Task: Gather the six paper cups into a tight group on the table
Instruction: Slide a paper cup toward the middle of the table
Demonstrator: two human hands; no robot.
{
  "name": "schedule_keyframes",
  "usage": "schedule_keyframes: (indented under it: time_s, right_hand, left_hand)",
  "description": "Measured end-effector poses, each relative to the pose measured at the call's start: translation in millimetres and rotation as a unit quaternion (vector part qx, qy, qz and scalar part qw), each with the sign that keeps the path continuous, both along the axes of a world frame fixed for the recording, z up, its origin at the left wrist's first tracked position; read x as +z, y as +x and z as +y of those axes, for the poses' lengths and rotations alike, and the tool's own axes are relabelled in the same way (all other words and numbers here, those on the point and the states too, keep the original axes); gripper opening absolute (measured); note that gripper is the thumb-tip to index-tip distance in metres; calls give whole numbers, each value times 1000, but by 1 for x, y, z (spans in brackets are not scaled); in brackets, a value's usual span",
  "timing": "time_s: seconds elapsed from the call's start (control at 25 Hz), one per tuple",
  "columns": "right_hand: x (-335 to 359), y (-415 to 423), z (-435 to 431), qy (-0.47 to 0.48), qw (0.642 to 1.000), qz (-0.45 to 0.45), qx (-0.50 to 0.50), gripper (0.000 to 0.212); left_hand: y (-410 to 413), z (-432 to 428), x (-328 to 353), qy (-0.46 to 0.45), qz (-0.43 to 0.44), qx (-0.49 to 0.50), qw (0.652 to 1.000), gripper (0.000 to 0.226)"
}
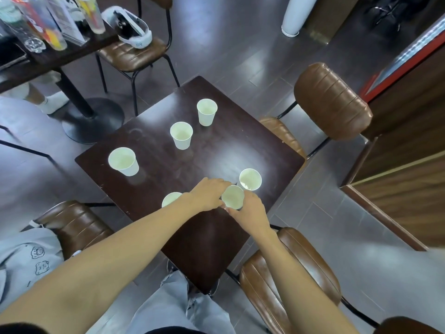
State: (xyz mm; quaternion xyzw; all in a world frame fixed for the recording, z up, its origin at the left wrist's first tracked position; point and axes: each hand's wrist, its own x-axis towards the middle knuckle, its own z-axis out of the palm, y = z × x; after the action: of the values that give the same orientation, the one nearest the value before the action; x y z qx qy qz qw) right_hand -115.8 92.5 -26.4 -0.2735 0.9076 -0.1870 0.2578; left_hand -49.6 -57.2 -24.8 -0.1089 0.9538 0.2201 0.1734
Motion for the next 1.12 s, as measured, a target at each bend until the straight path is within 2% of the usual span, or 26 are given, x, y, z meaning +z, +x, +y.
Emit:
schedule_keyframes:
  time_s: [0.16,0.32,0.44,0.52,0.64,0.76,0.88,1.12]
  right_hand:
    - [0,-1,-31,2,1000,-11,2,40]
    - [-3,-1,-71,40,998,15,44,50]
    - [-6,-8,-101,66,994,26,79,51]
    - [-6,-14,-118,54,996,8,70,50]
    - [-7,-23,-138,36,998,3,59,49]
    - [-7,-31,-153,45,996,6,71,51]
    - [-6,-40,-162,64,995,14,80,51]
    - [-4,-50,-178,92,989,43,110,49]
  left_hand:
    - [8,-29,-4,1,10,18,1000,54]
    - [13,-60,-10,-29,6,45,999,50]
    - [13,-81,-10,-12,30,88,996,50]
    - [13,-96,-11,-7,48,111,993,45]
    - [10,-112,-13,34,70,167,983,27]
    - [8,-121,-19,181,96,294,934,12]
    - [9,-130,-23,297,76,387,870,23]
    - [7,-139,-28,341,90,398,847,22]
